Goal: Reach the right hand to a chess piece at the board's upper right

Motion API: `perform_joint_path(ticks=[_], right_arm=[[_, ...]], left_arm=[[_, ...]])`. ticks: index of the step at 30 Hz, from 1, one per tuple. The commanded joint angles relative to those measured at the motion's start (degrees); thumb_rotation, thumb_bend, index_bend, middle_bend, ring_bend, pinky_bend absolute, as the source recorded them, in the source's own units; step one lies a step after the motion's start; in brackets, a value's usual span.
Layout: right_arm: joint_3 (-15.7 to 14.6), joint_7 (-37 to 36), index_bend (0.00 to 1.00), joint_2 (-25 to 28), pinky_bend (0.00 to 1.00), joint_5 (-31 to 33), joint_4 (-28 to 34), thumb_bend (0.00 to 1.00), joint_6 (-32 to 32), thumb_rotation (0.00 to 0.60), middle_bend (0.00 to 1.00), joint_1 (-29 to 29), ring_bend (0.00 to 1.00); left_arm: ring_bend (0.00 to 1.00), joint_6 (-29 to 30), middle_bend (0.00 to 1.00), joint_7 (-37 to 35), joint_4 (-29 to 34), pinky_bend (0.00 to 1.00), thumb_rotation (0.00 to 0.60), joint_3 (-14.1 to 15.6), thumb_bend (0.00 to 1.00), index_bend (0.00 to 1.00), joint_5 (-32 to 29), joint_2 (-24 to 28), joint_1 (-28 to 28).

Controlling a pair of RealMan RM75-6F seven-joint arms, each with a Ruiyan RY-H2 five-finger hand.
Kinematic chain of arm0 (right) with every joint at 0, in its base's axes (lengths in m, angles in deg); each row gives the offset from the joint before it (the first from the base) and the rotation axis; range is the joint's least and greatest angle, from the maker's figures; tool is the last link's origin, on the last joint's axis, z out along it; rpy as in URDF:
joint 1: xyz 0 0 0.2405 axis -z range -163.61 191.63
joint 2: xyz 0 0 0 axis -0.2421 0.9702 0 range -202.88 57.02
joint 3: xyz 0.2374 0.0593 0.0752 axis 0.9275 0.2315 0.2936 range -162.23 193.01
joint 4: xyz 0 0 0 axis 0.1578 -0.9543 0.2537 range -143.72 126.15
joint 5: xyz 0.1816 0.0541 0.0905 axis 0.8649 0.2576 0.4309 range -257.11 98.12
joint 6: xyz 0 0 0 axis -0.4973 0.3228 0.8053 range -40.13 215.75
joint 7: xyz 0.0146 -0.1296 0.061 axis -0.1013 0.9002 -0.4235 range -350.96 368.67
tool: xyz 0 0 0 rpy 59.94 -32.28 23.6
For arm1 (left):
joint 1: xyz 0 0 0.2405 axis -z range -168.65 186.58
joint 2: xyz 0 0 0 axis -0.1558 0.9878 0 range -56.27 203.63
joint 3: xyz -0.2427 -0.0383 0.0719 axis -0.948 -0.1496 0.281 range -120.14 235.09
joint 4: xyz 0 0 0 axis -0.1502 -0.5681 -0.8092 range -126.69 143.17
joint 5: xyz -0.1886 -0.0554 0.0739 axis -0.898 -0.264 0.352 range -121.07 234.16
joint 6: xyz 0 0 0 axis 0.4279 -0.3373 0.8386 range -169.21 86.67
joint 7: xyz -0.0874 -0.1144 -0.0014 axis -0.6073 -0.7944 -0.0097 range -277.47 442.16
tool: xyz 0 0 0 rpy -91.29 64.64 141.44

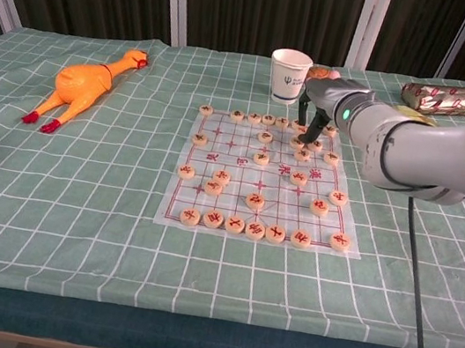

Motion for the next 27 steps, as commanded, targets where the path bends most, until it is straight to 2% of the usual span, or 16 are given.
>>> perform_joint_path(ticks=[1, 12, 20, 27], right_arm=[[0.6, 0.3, 0.61, -0.3, 0.00, 0.4, -0.7, 0.48, -0.6, 0.600, 0.06, -0.4, 0.00], [2.4, 0.7, 0.57, -0.3, 0.00, 1.0, -1.6, 0.48, -1.3, 0.600, 0.06, -1.0, 0.00], [2.9, 0.7, 0.42, -0.5, 0.00, 0.8, -1.6, 0.48, -2.0, 0.600, 0.06, -1.3, 0.00], [2.6, -1.6, 0.39, 0.4, 0.00, -0.3, -0.1, 0.48, -0.3, 0.600, 0.06, -0.8, 0.00]], left_arm=[[0.00, -0.2, 0.00, -0.1, 0.0, 0.04, 0.600, -0.1, 0.54, 0.00, -0.2, 0.0, 0.1], [0.00, -1.2, 0.00, -0.7, -0.2, 0.04, 0.600, 0.0, 0.54, 0.00, -0.5, 0.1, 0.6], [0.00, -1.8, 0.00, -1.1, -0.1, 0.04, 0.600, 0.2, 0.54, 0.00, -0.5, 0.3, 0.8], [0.00, -1.3, 0.00, -1.8, 0.0, 0.04, 0.600, 0.6, 0.54, 0.00, 0.5, 0.6, 0.9]])
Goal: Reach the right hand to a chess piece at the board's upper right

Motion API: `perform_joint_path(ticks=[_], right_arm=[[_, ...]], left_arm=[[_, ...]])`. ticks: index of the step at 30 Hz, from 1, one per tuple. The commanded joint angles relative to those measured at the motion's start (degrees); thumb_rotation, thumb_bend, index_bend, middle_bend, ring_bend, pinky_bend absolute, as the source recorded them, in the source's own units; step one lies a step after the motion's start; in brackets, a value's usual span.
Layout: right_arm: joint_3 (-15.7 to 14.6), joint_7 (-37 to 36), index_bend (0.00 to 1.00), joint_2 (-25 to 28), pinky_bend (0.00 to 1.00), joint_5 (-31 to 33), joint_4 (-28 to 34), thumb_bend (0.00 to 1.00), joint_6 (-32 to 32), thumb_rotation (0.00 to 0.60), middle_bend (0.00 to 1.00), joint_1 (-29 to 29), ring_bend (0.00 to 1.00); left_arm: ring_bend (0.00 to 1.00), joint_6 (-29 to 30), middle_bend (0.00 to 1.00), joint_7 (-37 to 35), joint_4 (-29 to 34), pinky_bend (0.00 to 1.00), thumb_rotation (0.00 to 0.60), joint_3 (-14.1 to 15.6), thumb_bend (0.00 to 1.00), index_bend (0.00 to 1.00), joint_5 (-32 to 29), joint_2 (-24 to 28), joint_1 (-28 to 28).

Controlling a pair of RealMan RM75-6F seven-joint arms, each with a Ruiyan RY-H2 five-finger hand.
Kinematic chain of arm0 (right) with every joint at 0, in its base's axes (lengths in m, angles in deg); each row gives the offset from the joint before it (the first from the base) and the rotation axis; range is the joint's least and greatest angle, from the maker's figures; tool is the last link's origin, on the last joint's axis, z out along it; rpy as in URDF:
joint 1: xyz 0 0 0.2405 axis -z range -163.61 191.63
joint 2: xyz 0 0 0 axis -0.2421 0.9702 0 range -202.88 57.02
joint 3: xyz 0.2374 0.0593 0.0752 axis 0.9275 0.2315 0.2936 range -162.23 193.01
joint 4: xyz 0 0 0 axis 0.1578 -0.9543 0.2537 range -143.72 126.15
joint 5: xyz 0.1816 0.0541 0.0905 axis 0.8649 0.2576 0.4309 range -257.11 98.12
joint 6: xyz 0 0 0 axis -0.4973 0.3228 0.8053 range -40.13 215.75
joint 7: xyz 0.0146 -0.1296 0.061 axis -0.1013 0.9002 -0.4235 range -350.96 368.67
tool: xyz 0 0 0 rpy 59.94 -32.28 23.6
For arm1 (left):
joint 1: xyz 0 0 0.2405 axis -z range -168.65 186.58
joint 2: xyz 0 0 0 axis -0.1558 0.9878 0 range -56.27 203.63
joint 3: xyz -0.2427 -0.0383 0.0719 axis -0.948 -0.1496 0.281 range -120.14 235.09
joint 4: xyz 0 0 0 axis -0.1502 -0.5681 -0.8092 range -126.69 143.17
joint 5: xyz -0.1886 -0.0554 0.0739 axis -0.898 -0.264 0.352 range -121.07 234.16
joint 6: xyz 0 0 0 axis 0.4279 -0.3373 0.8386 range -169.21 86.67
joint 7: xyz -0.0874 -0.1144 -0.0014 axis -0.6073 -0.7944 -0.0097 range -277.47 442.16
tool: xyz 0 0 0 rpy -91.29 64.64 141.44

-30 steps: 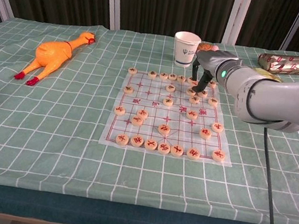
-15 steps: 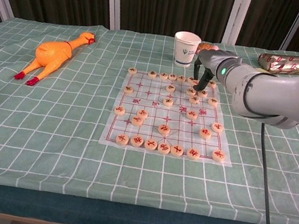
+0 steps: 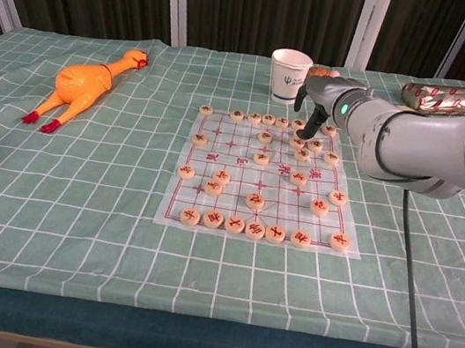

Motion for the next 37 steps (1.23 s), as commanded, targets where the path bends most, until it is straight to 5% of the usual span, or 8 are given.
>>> perform_joint_path(ticks=[1, 5, 8, 14, 17, 23, 29, 37], right_arm=[[-0.7, -2.1, 0.38, 1.1, 0.00, -1.3, 1.8, 0.48, 1.9, 0.600, 0.06, 0.8, 0.00], [-2.9, -7.2, 0.30, 4.8, 0.00, -4.7, 8.4, 0.48, 8.5, 0.600, 0.02, 4.6, 0.00], [-6.0, -9.5, 0.20, 11.8, 0.00, -9.0, 21.3, 0.48, 18.8, 0.600, 0.00, 11.7, 0.00], [-16.4, -0.8, 0.05, 44.2, 0.00, -14.2, 79.0, 0.47, 37.6, 0.600, 0.00, 35.8, 0.00], [-24.3, 2.2, 0.00, 57.0, 0.00, -18.8, 95.2, 0.43, 44.1, 0.600, 0.00, 45.1, 0.00], [-35.4, -1.4, 0.00, 60.9, 0.00, -31.2, 92.9, 0.37, 59.5, 0.600, 0.00, 59.7, 0.00], [-35.9, -10.7, 0.00, 58.6, 0.00, -35.1, 85.1, 0.36, 68.1, 0.600, 0.00, 66.2, 0.00], [-35.4, -13.4, 0.00, 59.2, 0.00, -38.1, 85.1, 0.36, 69.3, 0.600, 0.00, 68.0, 0.00]], left_arm=[[0.00, 0.5, 0.00, -0.5, 0.0, 0.04, 0.600, 0.2, 0.54, 0.00, 0.6, 0.1, 0.0], [0.00, 1.3, 0.00, -0.5, -0.2, 0.04, 0.600, 0.3, 0.54, 0.00, 1.3, 0.2, -0.3], [0.00, 2.3, 0.00, 0.4, 0.0, 0.04, 0.600, 0.4, 0.54, 0.00, 1.8, -0.1, -0.6], [0.00, 5.9, 0.00, 3.2, 0.6, 0.04, 0.600, 0.3, 0.54, 0.00, 2.5, -0.7, -2.3], [0.00, 8.1, 0.00, 4.9, 1.0, 0.04, 0.600, 0.2, 0.54, 0.00, 3.1, -1.2, -3.3], [0.00, 12.6, 0.00, 8.2, 0.7, 0.04, 0.600, 0.5, 0.54, 0.00, 6.0, -2.7, -5.1], [0.00, 13.4, 0.00, 10.7, 0.3, 0.03, 0.600, 1.7, 0.54, 0.00, 8.8, -3.6, -5.6], [0.00, 14.9, 0.00, 11.4, -0.2, 0.03, 0.600, 2.1, 0.54, 0.00, 10.7, -4.2, -6.1]])
